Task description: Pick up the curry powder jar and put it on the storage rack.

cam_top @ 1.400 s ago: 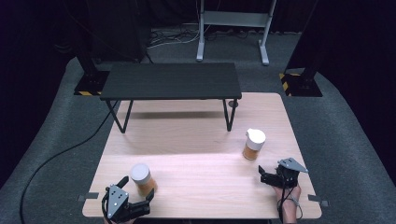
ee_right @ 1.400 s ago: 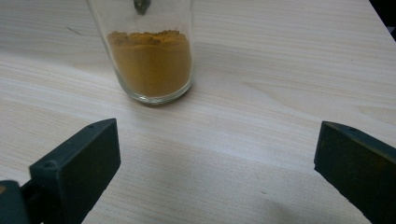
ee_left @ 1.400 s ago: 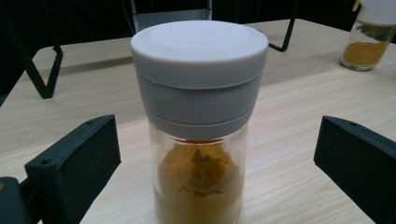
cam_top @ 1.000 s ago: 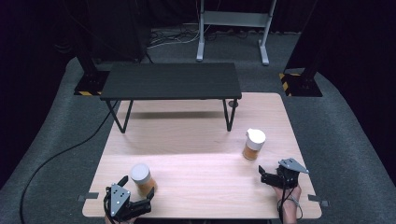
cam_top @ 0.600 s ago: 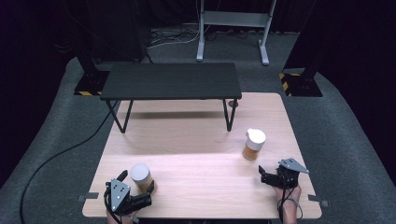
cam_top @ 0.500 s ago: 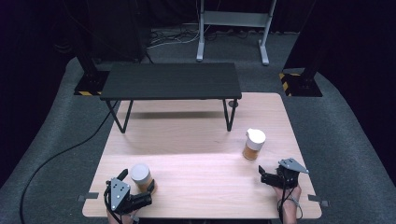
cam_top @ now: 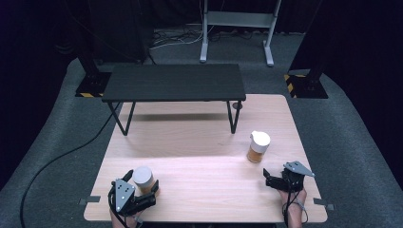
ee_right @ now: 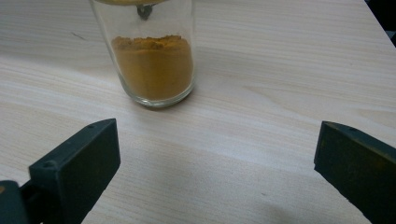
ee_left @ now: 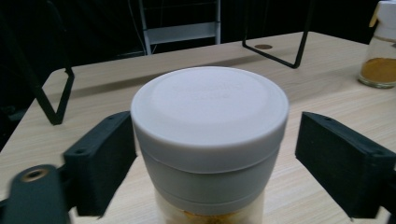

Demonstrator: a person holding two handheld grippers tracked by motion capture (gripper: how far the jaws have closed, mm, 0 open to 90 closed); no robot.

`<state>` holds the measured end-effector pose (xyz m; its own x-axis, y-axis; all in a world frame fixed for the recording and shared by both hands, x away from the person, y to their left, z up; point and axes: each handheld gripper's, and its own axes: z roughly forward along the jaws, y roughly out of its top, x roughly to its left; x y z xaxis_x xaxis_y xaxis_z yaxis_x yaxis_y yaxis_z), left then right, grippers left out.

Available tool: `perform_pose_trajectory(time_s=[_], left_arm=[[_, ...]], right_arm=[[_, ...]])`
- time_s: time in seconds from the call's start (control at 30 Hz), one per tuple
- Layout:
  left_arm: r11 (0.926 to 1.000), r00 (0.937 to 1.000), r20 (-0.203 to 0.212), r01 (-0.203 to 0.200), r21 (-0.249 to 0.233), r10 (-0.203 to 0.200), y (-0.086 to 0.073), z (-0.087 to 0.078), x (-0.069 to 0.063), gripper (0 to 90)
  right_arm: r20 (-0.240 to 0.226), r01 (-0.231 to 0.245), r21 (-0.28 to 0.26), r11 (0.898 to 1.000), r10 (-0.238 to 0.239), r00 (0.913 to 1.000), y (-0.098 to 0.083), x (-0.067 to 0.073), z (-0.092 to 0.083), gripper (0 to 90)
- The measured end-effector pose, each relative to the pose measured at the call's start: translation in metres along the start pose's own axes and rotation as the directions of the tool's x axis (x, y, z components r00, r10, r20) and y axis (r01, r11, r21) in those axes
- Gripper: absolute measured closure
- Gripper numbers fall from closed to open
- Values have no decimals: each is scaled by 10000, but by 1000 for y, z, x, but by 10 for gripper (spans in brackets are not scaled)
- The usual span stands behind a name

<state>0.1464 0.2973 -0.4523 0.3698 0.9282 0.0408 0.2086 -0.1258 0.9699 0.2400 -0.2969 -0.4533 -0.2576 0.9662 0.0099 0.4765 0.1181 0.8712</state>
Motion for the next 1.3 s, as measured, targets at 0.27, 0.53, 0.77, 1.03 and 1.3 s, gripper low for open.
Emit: perform_pose_trajectory(time_s=[0.27, 0.53, 0.77, 1.03, 1.3], left_arm=[[9999, 9999, -116, 109, 72, -109, -2, 2, 1, 295], [10000, 9997, -221, 46, 35, -45, -3, 2, 1, 330], [10000, 9999, -120, 55, 48, -55, -2, 0, 6, 333], [9998, 9999, -42, -109, -168, 108, 10, -5, 9, 333], [9994, 9995, 69, -305, -140, 306, 22, -2, 10, 333]], right_arm=[[-7, -33, -20, 10000, 33, 10000, 0, 0, 0, 0], [-53, -38, -58, 10000, 38, 10000, -1, -1, -1, 0], [-103, -48, -84, 10000, 47, 9999, -2, -2, -1, 0], [-81, -5, -75, 10000, 5, 10000, -1, -2, -1, 0], [-167, 33, -6, 10000, -33, 9999, 0, -3, 0, 0]])
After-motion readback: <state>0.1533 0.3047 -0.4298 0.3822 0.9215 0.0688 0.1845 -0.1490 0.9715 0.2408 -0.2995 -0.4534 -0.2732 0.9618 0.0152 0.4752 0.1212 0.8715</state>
